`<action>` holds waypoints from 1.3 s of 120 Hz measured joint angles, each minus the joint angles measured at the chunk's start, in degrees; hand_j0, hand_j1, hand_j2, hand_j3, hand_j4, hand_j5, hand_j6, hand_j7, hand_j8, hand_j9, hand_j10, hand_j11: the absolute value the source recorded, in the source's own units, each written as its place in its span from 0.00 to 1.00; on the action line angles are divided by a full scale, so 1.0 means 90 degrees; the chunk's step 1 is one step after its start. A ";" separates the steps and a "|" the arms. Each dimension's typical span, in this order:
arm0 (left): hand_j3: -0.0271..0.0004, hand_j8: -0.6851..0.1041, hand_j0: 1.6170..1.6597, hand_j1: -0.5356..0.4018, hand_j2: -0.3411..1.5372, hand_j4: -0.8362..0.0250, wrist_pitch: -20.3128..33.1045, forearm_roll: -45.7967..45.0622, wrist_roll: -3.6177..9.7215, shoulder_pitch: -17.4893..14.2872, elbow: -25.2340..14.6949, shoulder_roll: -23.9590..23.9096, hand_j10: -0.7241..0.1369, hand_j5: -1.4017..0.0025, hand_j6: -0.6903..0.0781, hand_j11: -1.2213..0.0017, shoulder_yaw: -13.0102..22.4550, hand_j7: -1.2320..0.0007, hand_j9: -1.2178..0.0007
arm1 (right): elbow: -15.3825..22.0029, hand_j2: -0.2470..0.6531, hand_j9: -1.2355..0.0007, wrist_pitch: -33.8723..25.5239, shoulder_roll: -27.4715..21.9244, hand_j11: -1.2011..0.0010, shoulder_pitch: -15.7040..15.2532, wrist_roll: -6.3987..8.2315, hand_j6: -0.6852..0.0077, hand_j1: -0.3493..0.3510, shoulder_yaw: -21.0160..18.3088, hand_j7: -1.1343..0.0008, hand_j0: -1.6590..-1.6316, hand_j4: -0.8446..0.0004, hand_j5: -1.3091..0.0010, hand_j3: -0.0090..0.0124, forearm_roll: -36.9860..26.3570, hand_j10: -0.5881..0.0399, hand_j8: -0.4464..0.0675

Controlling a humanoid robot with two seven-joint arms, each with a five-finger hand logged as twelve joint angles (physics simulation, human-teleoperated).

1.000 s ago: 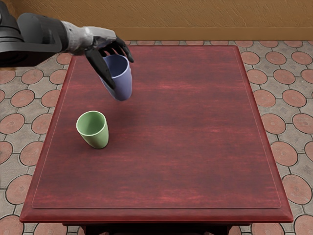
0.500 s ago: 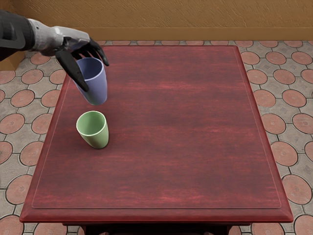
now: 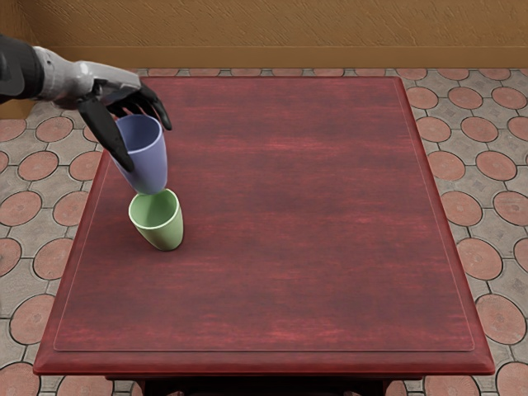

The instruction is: Pick up cup and place in cup with left hand

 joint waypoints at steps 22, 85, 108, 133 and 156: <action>0.99 0.56 0.88 0.44 0.24 0.44 -0.0083 -0.0133 0.0001 -0.0048 -0.0194 0.0100 0.45 0.54 0.47 0.48 0.0003 0.47 0.47 | 0.0000 0.27 1.00 -0.0001 0.0000 1.00 0.0000 0.0000 0.99 0.00 0.0000 1.00 0.04 1.00 1.00 0.42 0.0000 0.94 0.87; 0.99 0.55 0.88 0.45 0.23 0.44 -0.0530 -0.0340 0.0001 -0.0022 -0.0557 0.0416 0.44 0.54 0.47 0.48 -0.0015 0.46 0.47 | 0.0000 0.27 1.00 -0.0001 0.0000 1.00 0.0000 0.0000 0.99 0.00 0.0000 1.00 0.04 1.00 1.00 0.42 0.0000 0.94 0.87; 0.99 0.55 0.88 0.45 0.23 0.44 -0.0127 -0.0311 0.0001 0.0014 -0.0553 0.0338 0.44 0.53 0.47 0.48 -0.0006 0.46 0.47 | 0.0000 0.27 1.00 0.0001 0.0000 1.00 0.0000 0.0000 0.99 0.00 0.0000 1.00 0.04 1.00 1.00 0.42 0.0000 0.94 0.87; 0.99 0.54 0.89 0.45 0.24 0.44 0.0274 -0.0257 0.0001 0.0239 -0.0550 0.0317 0.44 0.54 0.46 0.48 0.0024 0.47 0.47 | 0.0000 0.27 1.00 -0.0001 0.0000 1.00 0.0000 0.0000 0.99 0.00 0.0000 1.00 0.04 1.00 1.00 0.42 0.0000 0.94 0.87; 0.99 0.54 0.89 0.44 0.25 0.44 0.0325 -0.0247 0.0000 0.0325 -0.0549 0.0159 0.44 0.54 0.47 0.48 0.0041 0.47 0.48 | 0.0000 0.27 1.00 0.0000 0.0000 1.00 0.0000 0.0000 0.99 0.00 0.0000 1.00 0.04 1.00 1.00 0.42 0.0000 0.94 0.87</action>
